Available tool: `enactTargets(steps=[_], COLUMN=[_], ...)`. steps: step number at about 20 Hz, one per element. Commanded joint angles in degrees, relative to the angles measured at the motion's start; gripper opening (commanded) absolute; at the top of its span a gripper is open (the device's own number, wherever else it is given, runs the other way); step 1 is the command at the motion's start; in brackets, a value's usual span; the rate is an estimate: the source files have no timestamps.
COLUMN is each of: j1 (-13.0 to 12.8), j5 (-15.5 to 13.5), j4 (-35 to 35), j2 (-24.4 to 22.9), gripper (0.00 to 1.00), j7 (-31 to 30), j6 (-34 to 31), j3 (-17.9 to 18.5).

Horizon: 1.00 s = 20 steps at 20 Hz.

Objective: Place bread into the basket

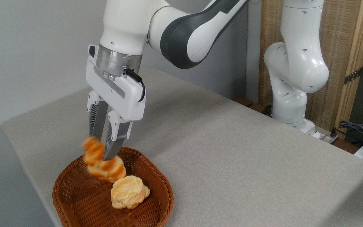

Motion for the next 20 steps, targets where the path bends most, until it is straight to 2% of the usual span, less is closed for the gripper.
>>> enactTargets(steps=[1, 7, 10, 15, 18, 20], j1=[-0.2, -0.2, -0.2, -0.2, -0.2, -0.29], j5=[-1.04, -0.78, -0.6, -0.25, 5.62, 7.13], j4=[0.79, 0.79, 0.79, 1.06, 2.02, 2.02], j2=[0.76, 0.32, -0.56, -2.58, -3.46, -3.98], gripper=[1.0, 1.0, 1.0, 1.0, 1.0, 1.0], j7=[-0.73, -3.0, -4.15, -4.68, -4.6, -4.42], j6=[0.71, 0.62, -1.48, -13.43, -20.81, -22.93], j3=[0.41, 0.59, 0.68, 2.52, 2.61, 2.61])
